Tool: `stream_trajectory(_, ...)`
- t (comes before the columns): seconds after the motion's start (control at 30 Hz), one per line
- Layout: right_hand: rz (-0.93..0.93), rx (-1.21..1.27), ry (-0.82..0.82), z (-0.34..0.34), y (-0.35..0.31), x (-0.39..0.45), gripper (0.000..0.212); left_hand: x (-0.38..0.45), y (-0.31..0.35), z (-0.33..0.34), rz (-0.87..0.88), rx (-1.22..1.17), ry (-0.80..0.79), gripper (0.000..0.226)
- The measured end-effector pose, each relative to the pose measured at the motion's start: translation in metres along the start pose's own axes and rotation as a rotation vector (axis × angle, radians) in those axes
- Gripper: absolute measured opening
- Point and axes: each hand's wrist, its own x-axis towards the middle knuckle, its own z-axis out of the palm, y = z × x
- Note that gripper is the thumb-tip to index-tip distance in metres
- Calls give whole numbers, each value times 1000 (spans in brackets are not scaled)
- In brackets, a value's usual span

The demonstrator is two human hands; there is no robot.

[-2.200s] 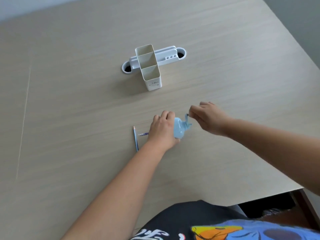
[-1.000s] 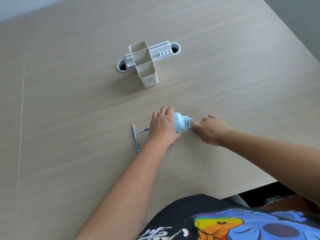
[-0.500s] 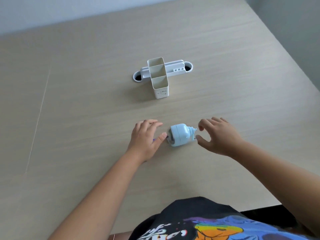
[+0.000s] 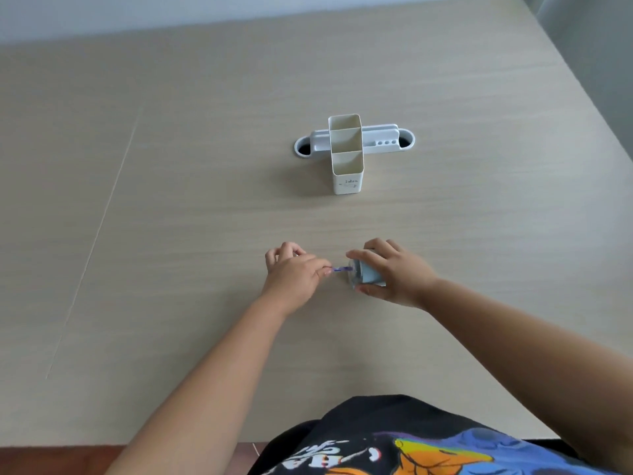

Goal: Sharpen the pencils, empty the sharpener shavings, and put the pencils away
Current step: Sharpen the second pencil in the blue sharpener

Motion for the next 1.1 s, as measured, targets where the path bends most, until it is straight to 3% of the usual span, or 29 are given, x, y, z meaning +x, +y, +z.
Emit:
stream_trajectory(0.23, -11, 25, -12, -1, -1, 3, 55, -13, -19, -6, -86, -114, -20, 17)
stream_trajectory(0.33, 0, 30, -14, -1, -2, 3, 55, -29, -53, -15, -220, -170, 28, 23)
stream_trajectory(0.43, 5, 29, -8, -1, -4, 3, 55, -48, -73, -23, -357, -244, 135, 12)
stream_trajectory(0.63, 29, 44, 6, 1, -6, 0, 56, -49, -36, 8, -709, -463, 252, 14)
stream_trajectory(0.73, 36, 47, -6, 0, -7, 0, 56, -45, -16, 17, -831, -552, 232, 13)
stream_trajectory(1.1, 65, 41, -12, -1, -11, -2, 57, -41, -5, 27, -733, -445, 225, 18)
